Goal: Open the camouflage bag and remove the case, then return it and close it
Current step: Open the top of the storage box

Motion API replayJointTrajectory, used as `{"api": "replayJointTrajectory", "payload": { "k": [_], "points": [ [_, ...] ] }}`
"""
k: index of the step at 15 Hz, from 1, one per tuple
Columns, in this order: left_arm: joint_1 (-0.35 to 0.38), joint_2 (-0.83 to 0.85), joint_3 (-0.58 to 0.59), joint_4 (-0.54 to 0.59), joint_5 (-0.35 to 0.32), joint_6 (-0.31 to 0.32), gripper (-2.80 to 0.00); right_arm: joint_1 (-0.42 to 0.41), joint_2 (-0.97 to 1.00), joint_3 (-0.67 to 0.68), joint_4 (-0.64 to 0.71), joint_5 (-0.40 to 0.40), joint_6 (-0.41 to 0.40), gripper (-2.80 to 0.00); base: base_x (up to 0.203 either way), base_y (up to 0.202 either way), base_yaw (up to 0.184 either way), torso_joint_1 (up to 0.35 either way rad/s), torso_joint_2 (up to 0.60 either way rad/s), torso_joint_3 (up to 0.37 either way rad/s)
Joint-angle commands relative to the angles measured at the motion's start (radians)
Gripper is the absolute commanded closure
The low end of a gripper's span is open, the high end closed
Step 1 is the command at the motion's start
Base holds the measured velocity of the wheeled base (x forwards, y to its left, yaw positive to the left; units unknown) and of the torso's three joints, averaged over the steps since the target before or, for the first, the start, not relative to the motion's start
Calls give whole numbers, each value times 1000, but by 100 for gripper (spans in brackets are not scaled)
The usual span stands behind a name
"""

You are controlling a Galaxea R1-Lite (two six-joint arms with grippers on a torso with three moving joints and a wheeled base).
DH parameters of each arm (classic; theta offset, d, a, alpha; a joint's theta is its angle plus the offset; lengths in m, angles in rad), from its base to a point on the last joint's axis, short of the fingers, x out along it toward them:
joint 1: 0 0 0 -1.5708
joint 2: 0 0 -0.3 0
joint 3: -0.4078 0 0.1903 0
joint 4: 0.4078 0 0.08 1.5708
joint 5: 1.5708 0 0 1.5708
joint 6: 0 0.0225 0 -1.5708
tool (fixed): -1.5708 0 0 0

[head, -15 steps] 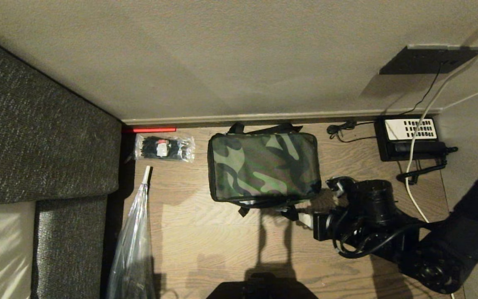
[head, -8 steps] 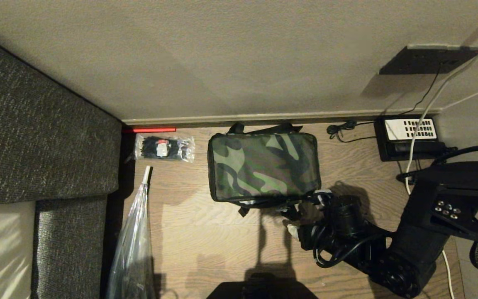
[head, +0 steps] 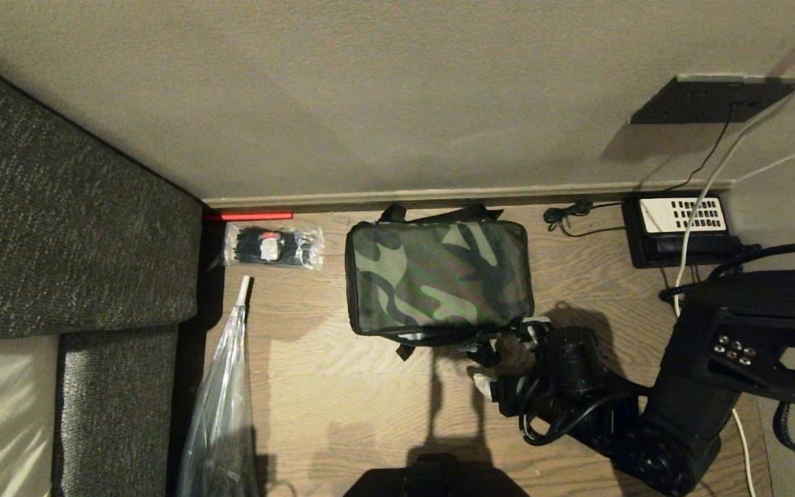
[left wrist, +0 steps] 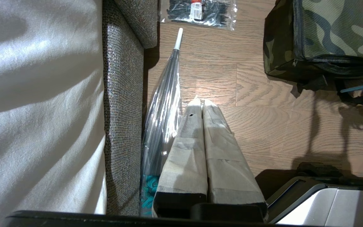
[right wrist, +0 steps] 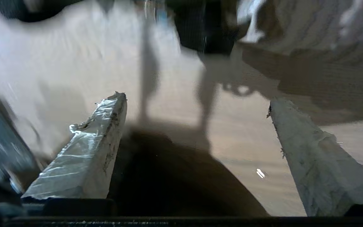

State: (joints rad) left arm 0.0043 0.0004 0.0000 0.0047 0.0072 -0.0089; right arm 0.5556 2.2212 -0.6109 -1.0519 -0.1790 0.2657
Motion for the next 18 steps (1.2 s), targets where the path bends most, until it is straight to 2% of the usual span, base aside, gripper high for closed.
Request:
{"api": "replayJointTrajectory", "payload": {
  "k": [1,2,7,10,16,18],
  "points": [
    [0,-2,3,0,0,0,0,14,78,-85,-70,-21,120,-280,0,0,0,0,0,0],
    [0,-2,3,0,0,0,0,20,90,-101,-94,-31,152,-280,0,0,0,0,0,0],
    [0,-2,3,0,0,0,0,20,90,-101,-94,-31,152,-280,0,0,0,0,0,0],
    [0,0,3,0,0,0,0,33,165,-146,-245,14,131,-280,0,0,0,0,0,0],
    [0,-1,3,0,0,0,0,33,167,-148,-249,15,129,-280,0,0,0,0,0,0],
    [0,-2,3,0,0,0,0,32,189,-155,-303,15,121,-280,0,0,0,0,0,0]
  ]
}}
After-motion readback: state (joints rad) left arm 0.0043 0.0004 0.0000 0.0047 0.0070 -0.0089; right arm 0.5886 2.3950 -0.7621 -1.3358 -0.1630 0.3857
